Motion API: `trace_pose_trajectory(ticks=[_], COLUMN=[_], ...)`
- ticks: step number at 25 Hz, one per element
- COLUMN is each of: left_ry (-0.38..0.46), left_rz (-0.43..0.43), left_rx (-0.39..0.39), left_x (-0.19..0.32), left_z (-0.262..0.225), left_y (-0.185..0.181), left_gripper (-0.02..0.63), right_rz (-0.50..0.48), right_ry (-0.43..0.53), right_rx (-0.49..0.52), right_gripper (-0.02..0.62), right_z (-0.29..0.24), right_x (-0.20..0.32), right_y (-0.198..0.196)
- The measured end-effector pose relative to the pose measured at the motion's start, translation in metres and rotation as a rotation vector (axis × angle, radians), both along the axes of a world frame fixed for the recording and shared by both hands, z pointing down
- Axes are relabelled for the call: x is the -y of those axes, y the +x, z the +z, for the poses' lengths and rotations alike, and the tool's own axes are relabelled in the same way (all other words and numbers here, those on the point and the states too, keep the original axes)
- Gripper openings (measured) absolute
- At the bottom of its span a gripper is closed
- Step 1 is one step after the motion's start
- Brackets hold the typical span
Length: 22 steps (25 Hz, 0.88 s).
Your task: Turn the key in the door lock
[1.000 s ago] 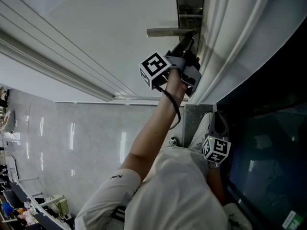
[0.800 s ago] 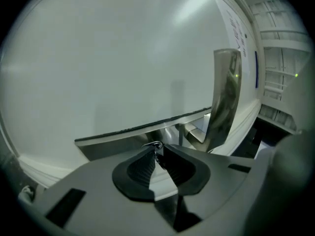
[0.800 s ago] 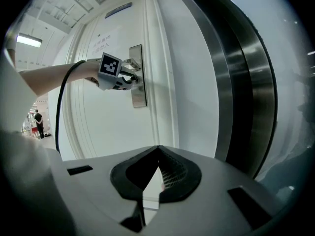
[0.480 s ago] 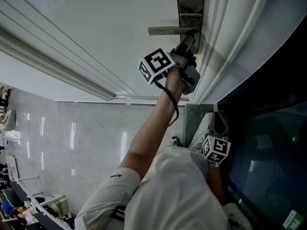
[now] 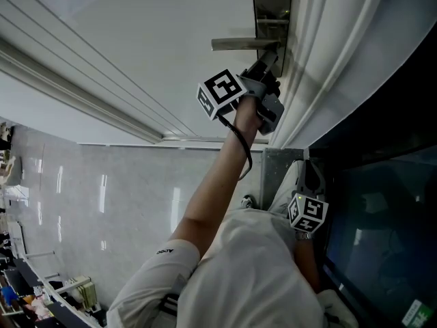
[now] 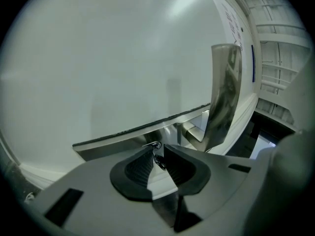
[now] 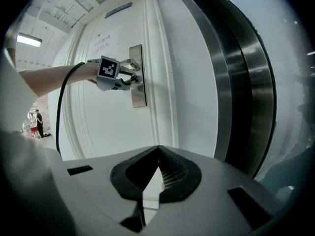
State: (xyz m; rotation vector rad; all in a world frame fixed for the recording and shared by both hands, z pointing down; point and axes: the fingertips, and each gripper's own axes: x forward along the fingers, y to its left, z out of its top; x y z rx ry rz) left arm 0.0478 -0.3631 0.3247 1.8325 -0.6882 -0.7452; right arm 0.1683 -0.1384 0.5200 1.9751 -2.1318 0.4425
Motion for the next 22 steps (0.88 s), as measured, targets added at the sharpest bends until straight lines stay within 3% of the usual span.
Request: trace_pose_trajectory(ticks=[15,22], left_ry=[-0.086,-0.086], left_rz=[0.013,0.048], left_rx=[-0.170,-0.236], left_x=[0.0003,-0.0008], left_z=[0.0061,0.0051], left_y=[-0.0009,0.0001], left_gripper=[0.063,0.063], right_rz=[-0.010,-0.001], right_ry=[-0.011,-0.018], right_rx=[0.004,0.008], right_gripper=[0.002,0.002], right_z=[0.0039,0.0073], right_x=[0.0031,0.0040], right_y=[-0.0017,0.0030])
